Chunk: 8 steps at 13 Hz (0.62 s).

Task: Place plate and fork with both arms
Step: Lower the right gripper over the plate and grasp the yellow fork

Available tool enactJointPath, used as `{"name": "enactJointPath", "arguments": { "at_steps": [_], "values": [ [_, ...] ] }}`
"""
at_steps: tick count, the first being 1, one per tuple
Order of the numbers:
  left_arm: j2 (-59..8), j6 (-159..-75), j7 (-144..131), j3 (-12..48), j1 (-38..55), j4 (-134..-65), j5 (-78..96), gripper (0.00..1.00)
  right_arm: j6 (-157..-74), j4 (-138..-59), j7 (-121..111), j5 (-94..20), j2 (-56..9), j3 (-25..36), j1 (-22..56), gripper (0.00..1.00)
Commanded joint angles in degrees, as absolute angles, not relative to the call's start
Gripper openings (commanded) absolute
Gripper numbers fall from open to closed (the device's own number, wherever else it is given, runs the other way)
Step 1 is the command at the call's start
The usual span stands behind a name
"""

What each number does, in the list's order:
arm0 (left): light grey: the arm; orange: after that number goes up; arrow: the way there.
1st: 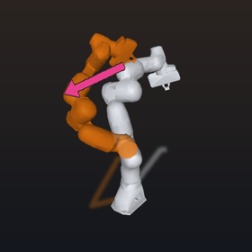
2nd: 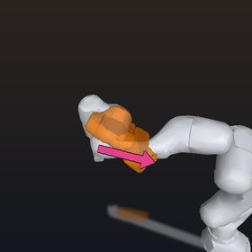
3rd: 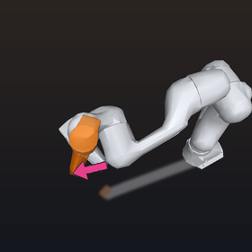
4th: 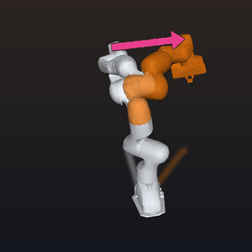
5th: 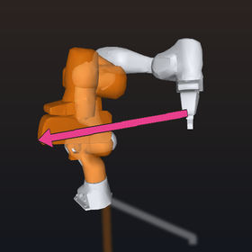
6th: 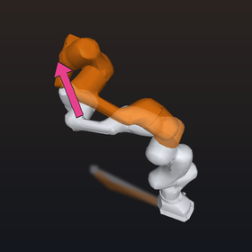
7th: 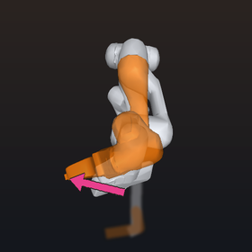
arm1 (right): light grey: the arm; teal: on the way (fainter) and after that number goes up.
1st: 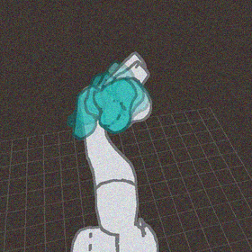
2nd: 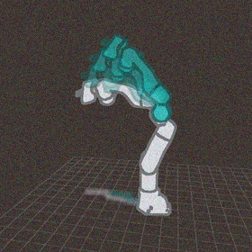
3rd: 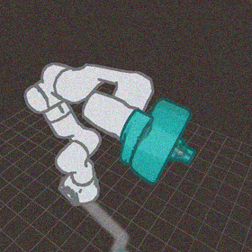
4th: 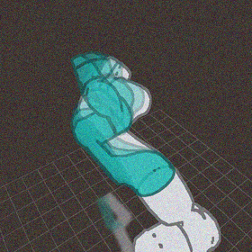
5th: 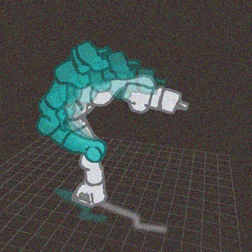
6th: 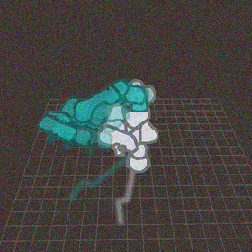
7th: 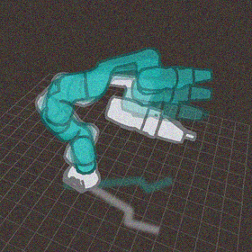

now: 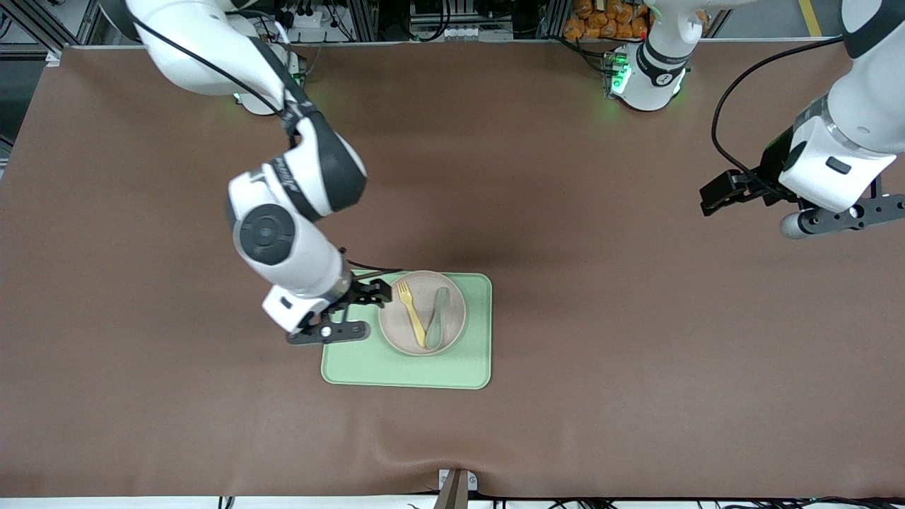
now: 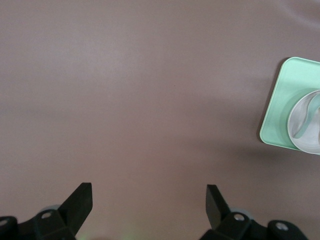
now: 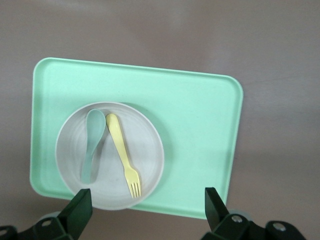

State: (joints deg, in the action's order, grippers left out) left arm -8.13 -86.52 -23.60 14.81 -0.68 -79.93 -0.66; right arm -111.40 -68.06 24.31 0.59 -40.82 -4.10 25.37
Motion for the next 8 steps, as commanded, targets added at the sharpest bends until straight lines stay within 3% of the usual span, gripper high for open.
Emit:
{"name": "enactJointPath", "arguments": {
  "at_steps": [1,4,8],
  "values": [
    [-5.6,-88.7,-23.0,15.5,-1.7,-83.7,-1.3,1.00,-114.3,-65.4,26.5,2.2,-45.8,-3.6,27.4,0.91],
    [-4.6,-89.7,-18.1,15.5,-4.3,-85.6,-0.8,1.00,-115.0,-66.4,26.1,2.5,-47.7,-3.5,28.7,0.81],
    [-2.3,-91.8,-17.2,15.5,-5.2,-88.8,-0.6,1.00,-123.9,-70.0,26.1,6.2,-50.1,-3.5,30.5,0.74]
  ]
}}
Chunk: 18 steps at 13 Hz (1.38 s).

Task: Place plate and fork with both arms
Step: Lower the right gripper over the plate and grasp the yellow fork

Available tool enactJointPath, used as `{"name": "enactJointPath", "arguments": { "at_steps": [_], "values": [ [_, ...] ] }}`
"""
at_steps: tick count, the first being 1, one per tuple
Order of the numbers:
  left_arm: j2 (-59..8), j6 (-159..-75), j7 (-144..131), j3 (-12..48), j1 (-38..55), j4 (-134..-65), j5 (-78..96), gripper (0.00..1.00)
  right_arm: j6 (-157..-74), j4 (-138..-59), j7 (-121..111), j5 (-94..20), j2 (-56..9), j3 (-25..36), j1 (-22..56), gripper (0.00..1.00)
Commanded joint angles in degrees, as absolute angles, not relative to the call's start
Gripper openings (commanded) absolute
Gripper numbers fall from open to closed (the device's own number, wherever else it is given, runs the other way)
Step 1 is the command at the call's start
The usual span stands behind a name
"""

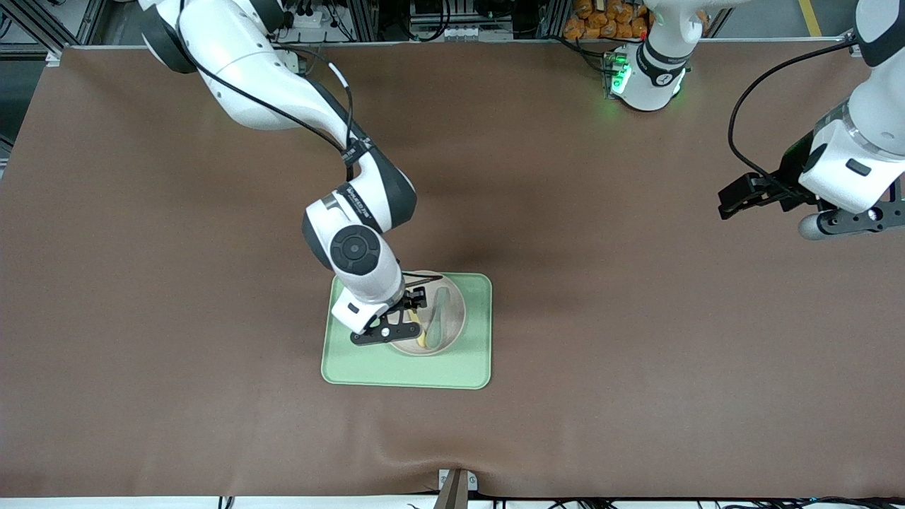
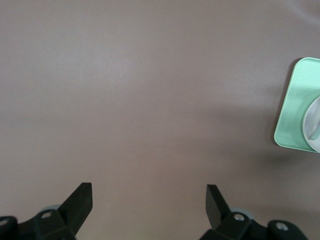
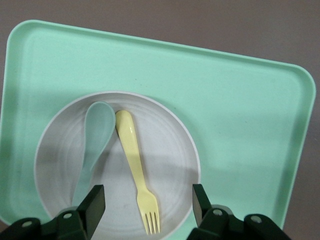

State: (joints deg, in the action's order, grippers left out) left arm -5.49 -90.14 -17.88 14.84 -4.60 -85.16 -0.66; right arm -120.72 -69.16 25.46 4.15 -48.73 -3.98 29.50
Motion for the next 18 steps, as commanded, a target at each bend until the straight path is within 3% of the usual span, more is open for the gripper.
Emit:
{"name": "enactJointPath", "arguments": {
  "at_steps": [1,3,8,11,14,18],
  "values": [
    [-2.3,-91.8,-17.2,15.5,-5.2,-88.8,-0.4,1.00,-124.7,-70.0,26.0,6.8,-50.8,-3.5,31.4,0.73],
    [-2.4,-91.8,-17.1,15.5,-5.3,-88.6,0.3,1.00,-125.1,-70.0,25.1,12.4,-51.5,-3.5,31.3,0.72],
    [-2.5,-91.8,-16.0,15.2,-5.3,-88.7,0.3,1.00,-125.2,-70.1,24.7,12.9,-51.9,-3.6,31.2,0.61],
    [-2.7,-91.8,-16.0,15.1,-5.3,-88.7,0.4,1.00,-126.6,-71.1,24.8,12.6,-52.0,-3.7,31.2,0.61],
    [-2.7,-91.7,-16.0,15.1,-5.3,-88.8,0.3,1.00,-131.1,-73.7,24.1,8.4,-52.1,-4.0,30.1,0.61],
    [-2.4,-91.4,-16.0,15.4,-5.2,-89.4,0.4,1.00,-130.6,-73.8,22.1,3.5,-51.9,-4.0,29.9,0.60]
  ]
}}
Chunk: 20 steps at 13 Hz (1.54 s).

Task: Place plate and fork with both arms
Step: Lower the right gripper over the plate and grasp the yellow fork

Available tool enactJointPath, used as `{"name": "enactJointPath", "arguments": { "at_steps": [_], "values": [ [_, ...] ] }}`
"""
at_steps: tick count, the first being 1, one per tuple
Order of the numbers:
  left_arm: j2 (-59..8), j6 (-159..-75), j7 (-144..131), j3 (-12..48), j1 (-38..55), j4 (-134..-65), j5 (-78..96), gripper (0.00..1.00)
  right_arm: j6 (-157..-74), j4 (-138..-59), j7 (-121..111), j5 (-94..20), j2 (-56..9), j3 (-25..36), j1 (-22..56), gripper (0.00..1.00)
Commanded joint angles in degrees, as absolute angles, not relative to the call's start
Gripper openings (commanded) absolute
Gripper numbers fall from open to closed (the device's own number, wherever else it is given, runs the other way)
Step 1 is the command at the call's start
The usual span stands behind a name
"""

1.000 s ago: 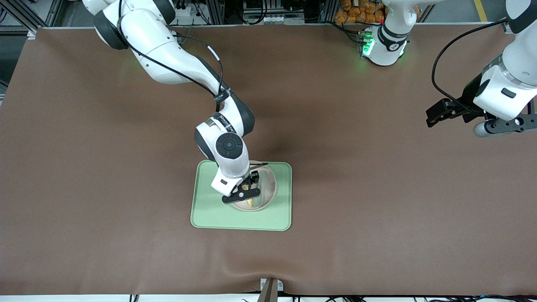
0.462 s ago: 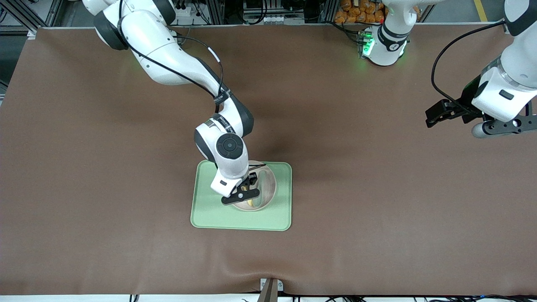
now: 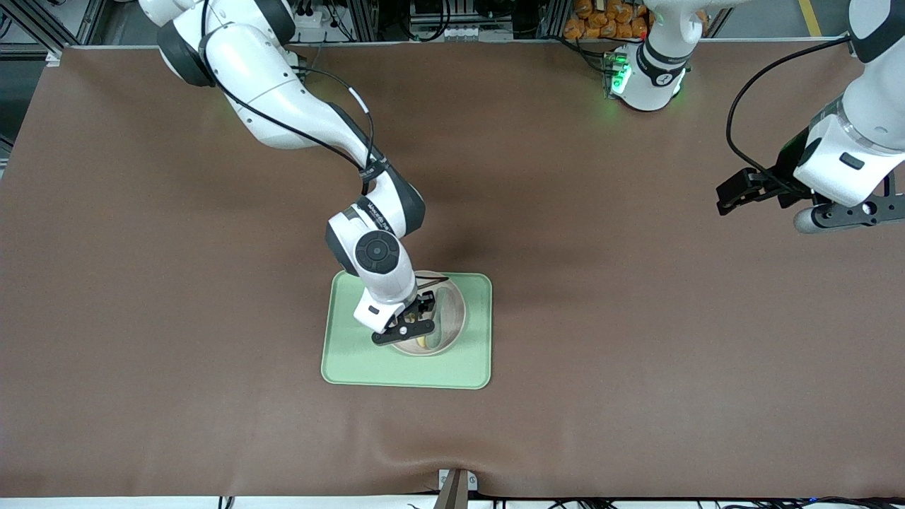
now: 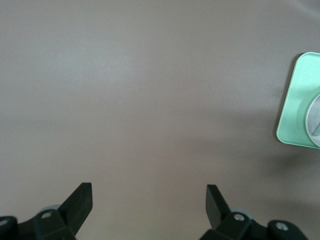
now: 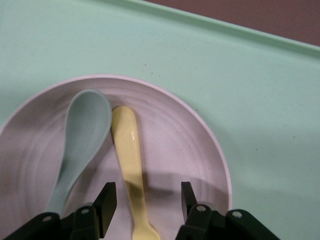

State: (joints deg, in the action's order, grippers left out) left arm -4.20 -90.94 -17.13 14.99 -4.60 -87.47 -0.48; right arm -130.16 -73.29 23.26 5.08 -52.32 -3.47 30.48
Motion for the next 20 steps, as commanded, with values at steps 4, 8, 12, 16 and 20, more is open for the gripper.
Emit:
{"name": "enactJointPath", "arguments": {
  "at_steps": [4,8,12,16,20],
  "values": [
    [-1.4,-91.4,-16.0,15.4,-5.2,-90.6,0.4,1.00,-130.3,-74.1,21.1,3.6,-51.9,-4.0,29.8,0.54],
    [-1.3,-91.4,-16.0,15.4,-5.2,-90.9,0.4,1.00,-130.4,-75.0,21.1,3.7,-51.9,-3.9,30.1,0.54],
    [-1.4,-91.5,-16.1,15.4,-5.2,-91.6,0.4,1.00,-130.4,-75.3,21.1,3.7,-51.9,-3.9,30.4,0.42],
    [-1.4,-91.7,-16.1,15.4,-5.2,-91.6,0.4,1.00,-130.2,-74.7,21.2,3.5,-51.6,-3.9,30.6,0.00],
    [-1.5,-91.7,-16.0,15.4,-5.3,-91.8,0.4,1.00,-120.4,-69.0,22.1,2.1,-50.9,-4.3,30.1,0.00]
  ]
}}
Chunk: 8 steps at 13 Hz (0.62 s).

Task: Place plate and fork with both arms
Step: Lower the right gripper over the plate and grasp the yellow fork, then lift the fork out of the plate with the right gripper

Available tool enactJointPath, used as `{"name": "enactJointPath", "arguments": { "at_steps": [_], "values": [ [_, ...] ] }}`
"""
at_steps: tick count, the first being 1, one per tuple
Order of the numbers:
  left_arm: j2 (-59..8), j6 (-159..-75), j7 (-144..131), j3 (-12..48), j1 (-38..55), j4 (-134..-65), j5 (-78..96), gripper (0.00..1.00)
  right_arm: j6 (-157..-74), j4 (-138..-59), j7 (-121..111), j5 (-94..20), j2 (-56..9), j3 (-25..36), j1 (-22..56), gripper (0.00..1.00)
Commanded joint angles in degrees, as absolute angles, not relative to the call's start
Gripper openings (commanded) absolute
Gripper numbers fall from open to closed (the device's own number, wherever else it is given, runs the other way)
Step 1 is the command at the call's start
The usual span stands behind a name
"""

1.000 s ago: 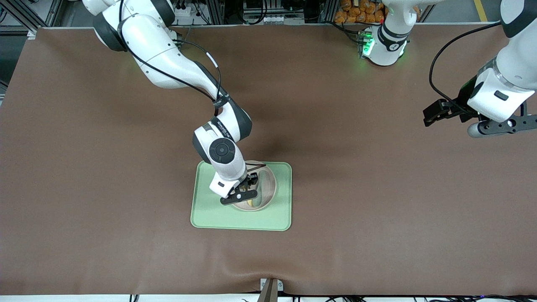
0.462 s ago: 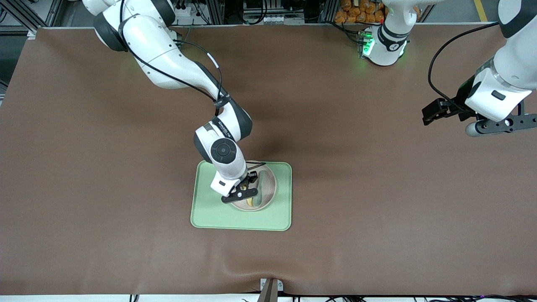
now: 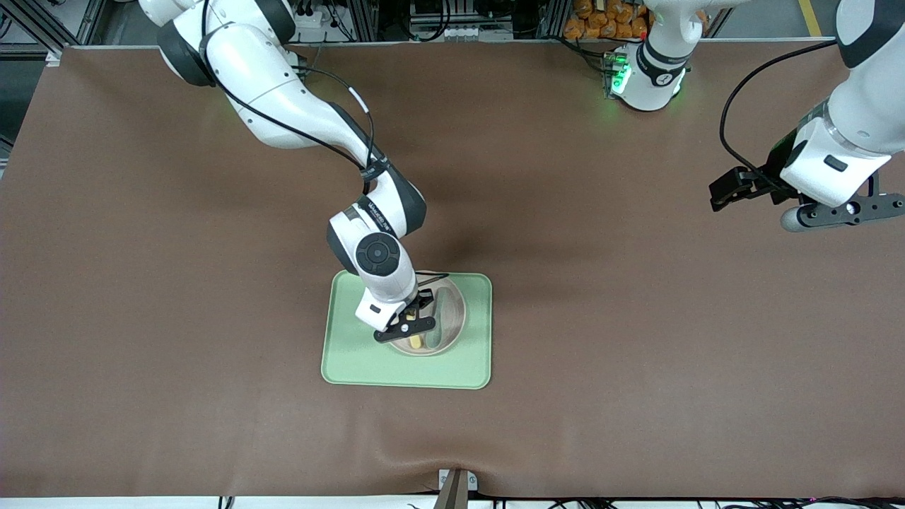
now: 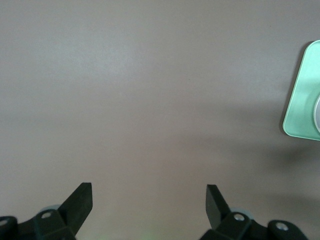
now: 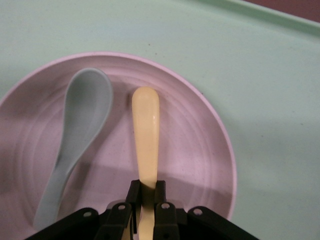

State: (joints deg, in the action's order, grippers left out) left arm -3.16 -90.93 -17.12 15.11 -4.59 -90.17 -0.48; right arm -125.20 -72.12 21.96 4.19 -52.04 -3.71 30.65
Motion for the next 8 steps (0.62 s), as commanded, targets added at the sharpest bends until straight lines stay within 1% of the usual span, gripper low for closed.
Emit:
{"name": "enactJointPath", "arguments": {
  "at_steps": [1,3,4,8],
  "values": [
    [-1.4,-91.7,-16.0,15.3,-5.3,-91.8,0.4,1.00,-119.5,-68.5,22.0,0.4,-50.4,-4.1,30.0,0.00],
    [-1.5,-91.8,-16.0,15.3,-5.3,-91.8,0.4,1.00,-119.4,-68.5,21.3,-0.1,-49.7,-3.8,28.6,0.00],
    [-1.6,-91.8,-16.0,15.3,-5.3,-91.9,0.4,1.00,-119.4,-69.0,20.2,-0.3,-49.1,-4.0,26.5,0.00],
    [-1.5,-91.8,-16.1,15.3,-5.3,-92.4,0.4,1.00,-118.9,-72.5,18.8,-0.8,-48.3,-4.0,21.8,0.00]
  ]
}}
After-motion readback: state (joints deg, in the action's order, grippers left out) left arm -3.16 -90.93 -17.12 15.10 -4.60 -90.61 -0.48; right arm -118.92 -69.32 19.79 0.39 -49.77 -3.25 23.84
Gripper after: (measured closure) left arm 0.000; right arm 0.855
